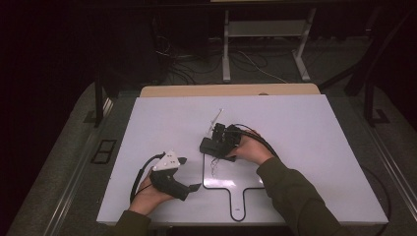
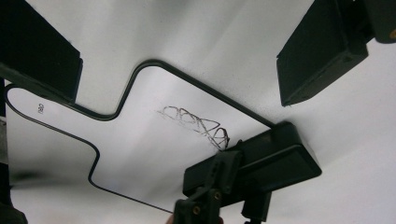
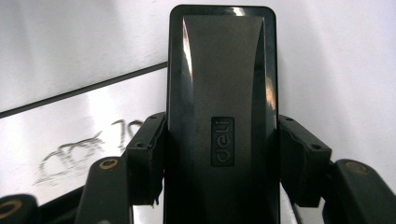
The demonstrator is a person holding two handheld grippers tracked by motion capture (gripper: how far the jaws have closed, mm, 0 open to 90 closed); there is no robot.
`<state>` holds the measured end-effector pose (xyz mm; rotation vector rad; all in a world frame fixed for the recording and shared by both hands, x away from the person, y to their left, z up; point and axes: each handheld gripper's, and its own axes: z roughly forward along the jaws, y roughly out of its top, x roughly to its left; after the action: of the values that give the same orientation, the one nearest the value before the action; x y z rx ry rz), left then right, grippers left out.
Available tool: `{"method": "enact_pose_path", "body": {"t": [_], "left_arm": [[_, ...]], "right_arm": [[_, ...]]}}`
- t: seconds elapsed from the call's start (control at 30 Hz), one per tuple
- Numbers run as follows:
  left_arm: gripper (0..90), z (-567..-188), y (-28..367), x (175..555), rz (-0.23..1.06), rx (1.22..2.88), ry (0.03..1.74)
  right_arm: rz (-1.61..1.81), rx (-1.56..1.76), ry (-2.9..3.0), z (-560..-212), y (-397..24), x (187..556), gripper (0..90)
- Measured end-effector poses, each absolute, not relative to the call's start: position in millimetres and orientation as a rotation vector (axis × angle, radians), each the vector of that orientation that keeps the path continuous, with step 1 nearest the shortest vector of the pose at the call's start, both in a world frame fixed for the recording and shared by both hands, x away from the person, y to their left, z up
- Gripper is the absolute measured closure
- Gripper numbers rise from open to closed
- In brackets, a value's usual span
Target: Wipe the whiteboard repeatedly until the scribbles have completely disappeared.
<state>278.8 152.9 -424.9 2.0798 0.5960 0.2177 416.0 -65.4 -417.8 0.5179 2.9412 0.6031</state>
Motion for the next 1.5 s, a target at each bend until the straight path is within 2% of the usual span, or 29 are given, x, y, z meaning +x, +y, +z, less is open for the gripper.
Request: {"method": "enact_pose_path", "body": {"t": [0.37, 1.5], "left_arm": [[0.0, -424.7, 153.0, 278.7, 0.219, 2.079, 0.595], [0.0, -424.7, 151.8, 278.0, 0.221, 2.081, 0.597]], "right_arm": [[0.58, 0.523, 2.934, -416.9, -63.0, 416.5, 38.7], [0.566, 0.285, 2.985, -415.5, -52.1, 344.2, 38.7]]}}
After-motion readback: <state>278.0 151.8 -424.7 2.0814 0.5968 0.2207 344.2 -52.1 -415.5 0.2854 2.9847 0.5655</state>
